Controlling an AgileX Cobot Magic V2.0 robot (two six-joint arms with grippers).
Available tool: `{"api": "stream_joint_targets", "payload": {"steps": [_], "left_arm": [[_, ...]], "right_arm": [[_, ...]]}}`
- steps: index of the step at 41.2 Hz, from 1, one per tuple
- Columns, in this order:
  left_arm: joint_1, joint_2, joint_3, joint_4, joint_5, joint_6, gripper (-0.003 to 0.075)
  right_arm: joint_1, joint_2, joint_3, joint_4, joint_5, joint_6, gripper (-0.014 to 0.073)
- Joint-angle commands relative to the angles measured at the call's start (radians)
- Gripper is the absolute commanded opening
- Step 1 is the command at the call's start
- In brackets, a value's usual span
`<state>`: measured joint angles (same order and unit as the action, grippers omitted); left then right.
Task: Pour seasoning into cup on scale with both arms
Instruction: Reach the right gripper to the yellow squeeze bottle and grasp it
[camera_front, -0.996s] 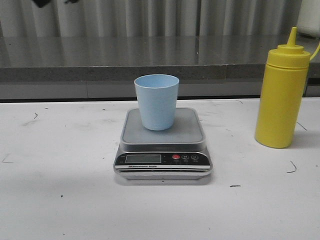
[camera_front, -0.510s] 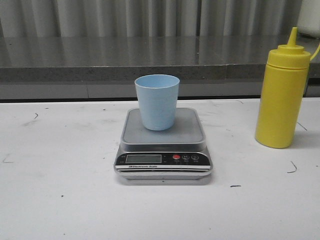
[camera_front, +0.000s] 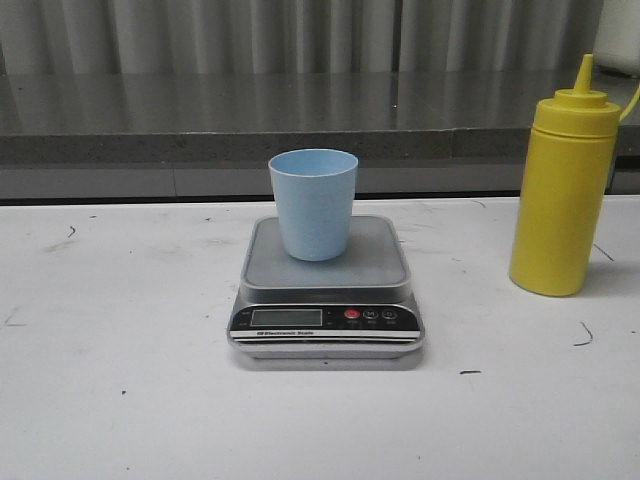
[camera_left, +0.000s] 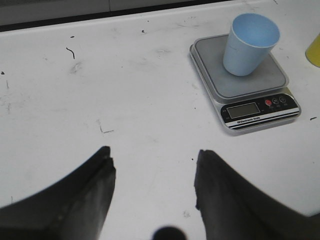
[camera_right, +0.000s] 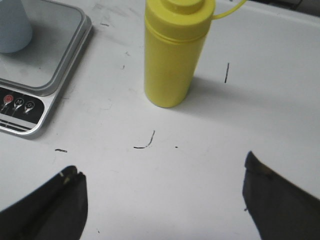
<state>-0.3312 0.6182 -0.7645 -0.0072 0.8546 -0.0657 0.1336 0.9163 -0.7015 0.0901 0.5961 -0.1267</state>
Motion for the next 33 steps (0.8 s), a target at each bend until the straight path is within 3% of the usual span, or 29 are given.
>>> {"api": "stream_joint_targets", "payload": {"steps": [1,6,14,33], "left_arm": [[0.0,-0.001,-0.024,0.0,-0.071,-0.001,0.0365],[0.0,-0.001,-0.024,0.0,-0.071,-0.001,0.0365],[0.0,-0.001,-0.024,0.0,-0.071,-0.001,0.0365],[0.0,-0.001,-0.024,-0.012,-0.071,-0.001,0.0365]], "right_arm": [[0.003,0.071,-0.018,0.05,-0.166,-0.015,0.0645],[0.009,0.146,0.071,0.125,-0.415,-0.015,0.0645],[0.04,0.286,0.215,0.129,-0.797,0.01,0.0645],[0.073,0.676,0.224,0.125,-1.367,0.109,0.0645]]}}
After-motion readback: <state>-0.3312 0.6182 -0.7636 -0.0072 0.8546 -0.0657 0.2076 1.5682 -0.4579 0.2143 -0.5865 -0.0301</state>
